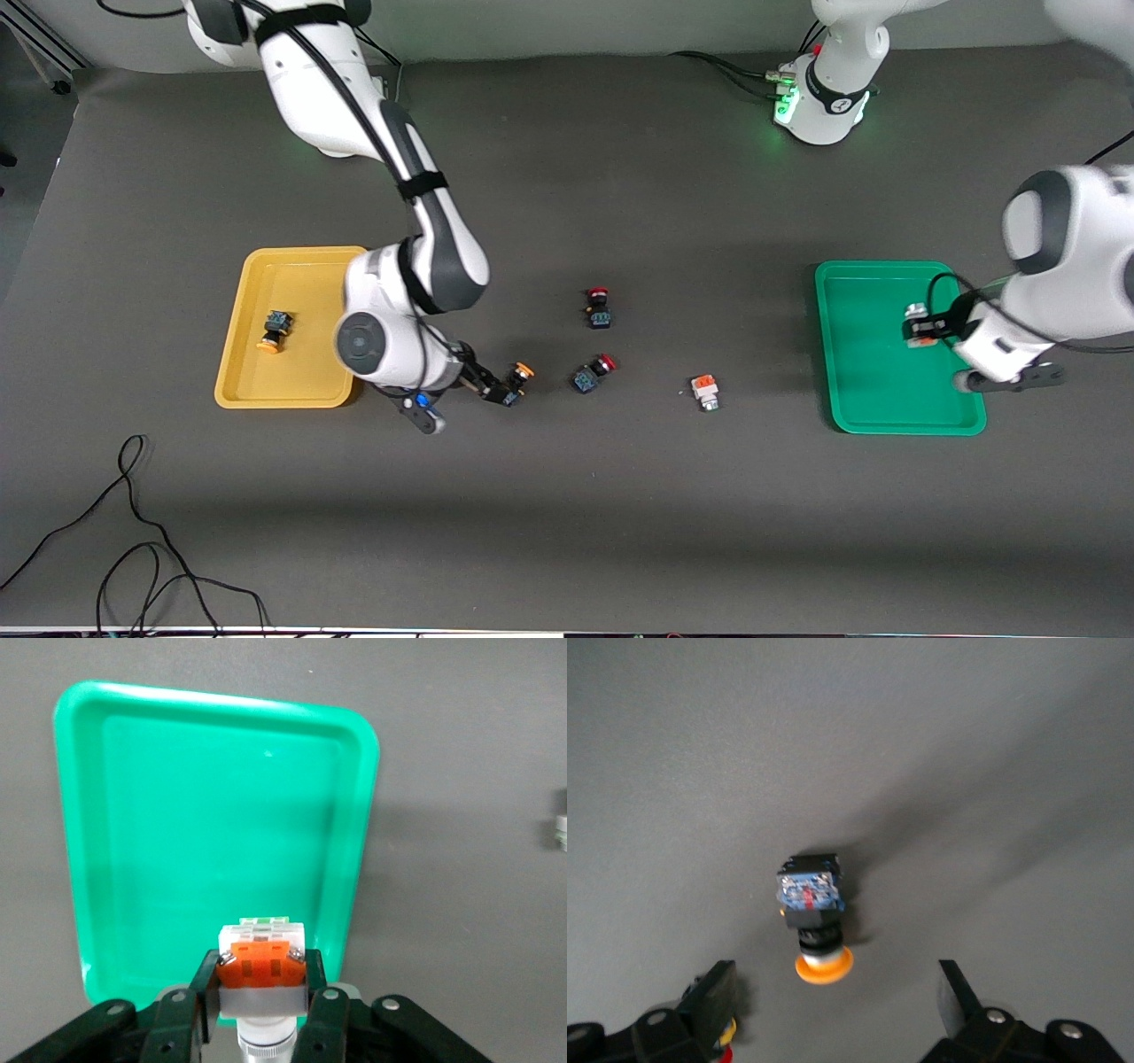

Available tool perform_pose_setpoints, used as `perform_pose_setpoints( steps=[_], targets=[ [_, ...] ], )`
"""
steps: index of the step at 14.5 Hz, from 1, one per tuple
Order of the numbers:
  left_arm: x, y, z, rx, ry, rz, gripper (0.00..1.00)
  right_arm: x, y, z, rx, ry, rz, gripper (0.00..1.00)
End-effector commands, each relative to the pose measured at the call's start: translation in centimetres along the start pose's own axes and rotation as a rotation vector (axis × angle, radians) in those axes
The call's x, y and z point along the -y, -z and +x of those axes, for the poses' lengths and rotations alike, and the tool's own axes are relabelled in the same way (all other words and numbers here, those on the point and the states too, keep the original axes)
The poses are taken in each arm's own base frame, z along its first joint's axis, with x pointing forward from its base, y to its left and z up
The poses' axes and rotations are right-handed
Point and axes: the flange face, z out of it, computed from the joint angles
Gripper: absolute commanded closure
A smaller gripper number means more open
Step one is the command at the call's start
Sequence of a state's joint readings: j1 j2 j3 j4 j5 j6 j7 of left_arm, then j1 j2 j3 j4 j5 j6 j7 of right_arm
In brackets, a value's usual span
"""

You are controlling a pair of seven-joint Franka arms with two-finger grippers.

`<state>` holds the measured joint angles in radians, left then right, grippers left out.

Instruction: Place green and yellow buttons in trays

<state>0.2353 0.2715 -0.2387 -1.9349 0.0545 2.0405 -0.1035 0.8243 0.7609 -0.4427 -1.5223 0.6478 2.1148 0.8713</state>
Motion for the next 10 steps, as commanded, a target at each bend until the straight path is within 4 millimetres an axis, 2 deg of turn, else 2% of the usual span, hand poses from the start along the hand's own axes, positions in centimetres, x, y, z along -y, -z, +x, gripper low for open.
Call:
perform_pose_setpoints(
  steps=[1,3,4,5,6,7,8,9,10],
  targets=[
    [-0.1,-7.4,-0.3,-0.018,-0.044,0.017,0.85,1.0,-3.0,0.7,-0.031,-0.039,0.030,0.02],
    [0.2,-10.3,0.3,-0.017,-0.061,0.024,0.85,1.3,-5.0,-0.2,-0.053,-0.023,0.031,0.05],
    [0.7,-11.0,0.5,-0.020,-0.059,0.028,0.84,1.3,-5.6,0.0,-0.062,-0.024,0.032,0.06],
    [0.7,-11.6,0.6,-0.022,-0.065,0.029,0.82,1.3,-5.7,0.1,-0.070,-0.027,0.041,0.13],
    [0.7,-11.9,0.7,-0.021,-0.065,0.027,0.66,1.3,-6.2,0.2,-0.073,-0.031,0.040,0.22],
    [0.7,-12.0,0.8,-0.019,-0.064,0.026,0.30,1.2,-6.5,0.0,-0.072,-0.029,0.037,0.38],
    [0.7,-11.9,0.8,-0.018,-0.063,0.026,0.01,1.2,-6.6,0.0,-0.072,-0.028,0.036,0.71],
    [0.7,-11.5,0.8,-0.013,-0.061,0.030,0.00,1.3,-6.5,0.0,-0.072,-0.030,0.038,1.00],
    [0.8,-10.3,0.9,-0.025,-0.064,0.034,0.00,1.3,-5.4,0.3,-0.068,-0.020,0.044,1.00]
  ],
)
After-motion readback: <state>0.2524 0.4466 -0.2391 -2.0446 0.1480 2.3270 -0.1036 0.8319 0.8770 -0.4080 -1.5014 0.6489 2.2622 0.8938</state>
